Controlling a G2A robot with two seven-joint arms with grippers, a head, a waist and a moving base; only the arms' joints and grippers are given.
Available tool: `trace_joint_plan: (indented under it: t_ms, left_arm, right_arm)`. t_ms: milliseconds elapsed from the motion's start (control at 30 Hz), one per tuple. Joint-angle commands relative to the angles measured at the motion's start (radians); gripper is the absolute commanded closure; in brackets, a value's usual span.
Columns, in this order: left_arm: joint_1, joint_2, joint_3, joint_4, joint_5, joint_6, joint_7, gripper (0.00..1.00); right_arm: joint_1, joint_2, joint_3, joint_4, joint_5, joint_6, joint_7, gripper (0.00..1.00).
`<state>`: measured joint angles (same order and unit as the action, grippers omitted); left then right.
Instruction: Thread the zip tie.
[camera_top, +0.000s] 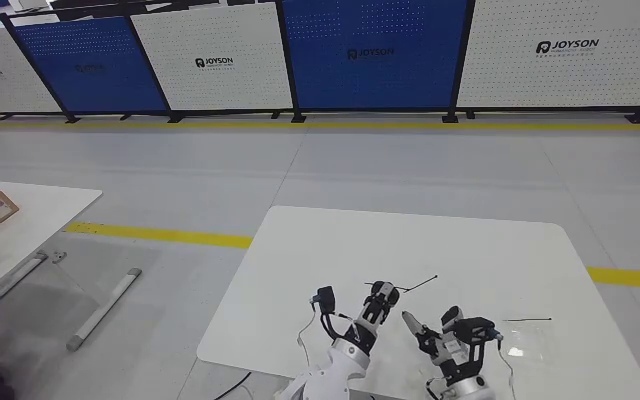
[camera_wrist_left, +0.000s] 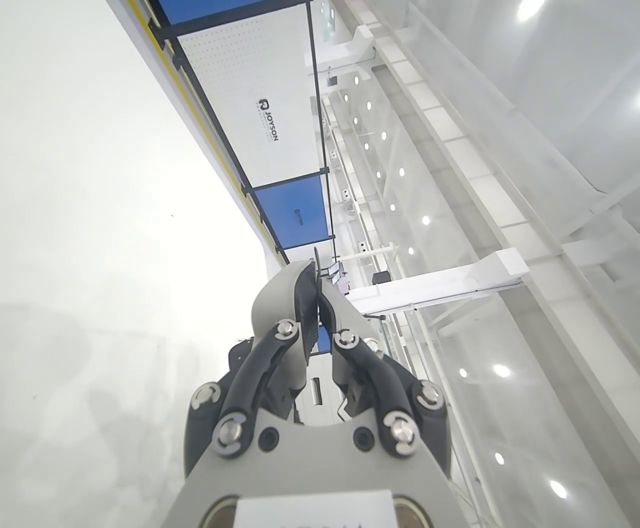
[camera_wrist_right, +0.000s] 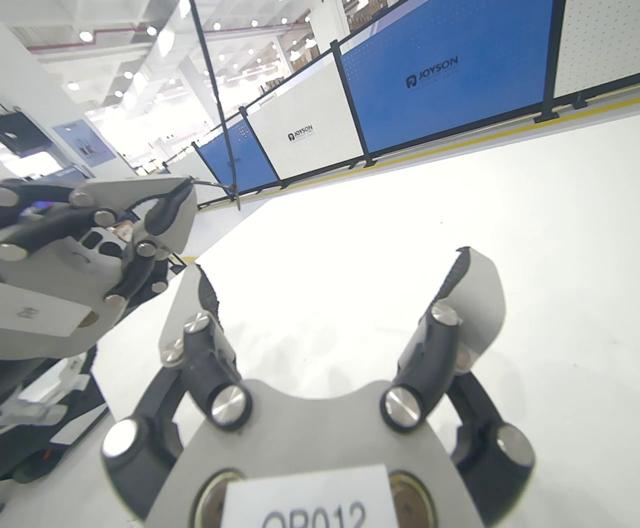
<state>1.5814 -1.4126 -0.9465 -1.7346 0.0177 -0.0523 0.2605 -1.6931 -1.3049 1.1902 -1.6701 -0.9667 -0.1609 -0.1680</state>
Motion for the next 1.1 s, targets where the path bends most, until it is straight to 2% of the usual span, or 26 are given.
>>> trace_joint_plan:
  t_ms: [0, 33, 67, 100, 133, 167, 200, 267, 533, 1067]
  left_arm:
    - [0.003, 0.0, 0.005, -0.004, 0.008, -0.002, 0.001, 1.0]
    - [0.003, 0.0, 0.007, -0.005, 0.012, -0.002, 0.001, 1.0]
    - [0.003, 0.0, 0.009, -0.004, 0.02, -0.002, 0.003, 1.0]
    - [0.003, -0.001, 0.01, -0.004, 0.021, -0.002, 0.004, 1.0]
    - [0.003, -0.001, 0.011, -0.003, 0.02, -0.002, 0.005, 1.0]
    - [0.002, -0.001, 0.012, -0.001, 0.018, -0.001, 0.004, 1.0]
    - [0.001, -0.002, 0.014, 0.0, 0.016, 0.0, 0.002, 1.0]
    - [0.001, -0.002, 0.017, 0.002, 0.016, -0.001, 0.001, 1.0]
    - [0.007, -0.002, 0.024, 0.003, 0.035, -0.001, 0.002, 1.0]
    - [0.02, -0.001, 0.042, -0.005, 0.065, -0.008, -0.005, 1.0]
  right_arm:
    - [0.007, 0.0, 0.009, 0.012, 0.019, 0.0, 0.006, 0.0]
    - [0.011, 0.0, 0.007, 0.015, 0.018, 0.005, 0.019, 0.0]
    - [0.018, -0.001, 0.003, 0.018, 0.019, 0.007, 0.028, 0.16]
    - [0.022, -0.001, -0.001, 0.02, 0.02, 0.009, 0.037, 0.42]
    - [0.027, -0.002, -0.004, 0.022, 0.02, 0.011, 0.045, 0.46]
    - [0.033, -0.002, -0.011, 0.025, 0.016, 0.007, 0.061, 0.38]
    - [0.038, -0.003, -0.016, 0.025, 0.009, 0.008, 0.068, 0.47]
    - [0.043, -0.003, -0.027, 0.023, -0.001, 0.001, 0.075, 0.55]
    - [0.029, -0.002, -0.026, -0.002, -0.002, -0.018, 0.029, 0.56]
    - [0.033, -0.001, -0.036, -0.022, -0.019, -0.022, 0.043, 0.63]
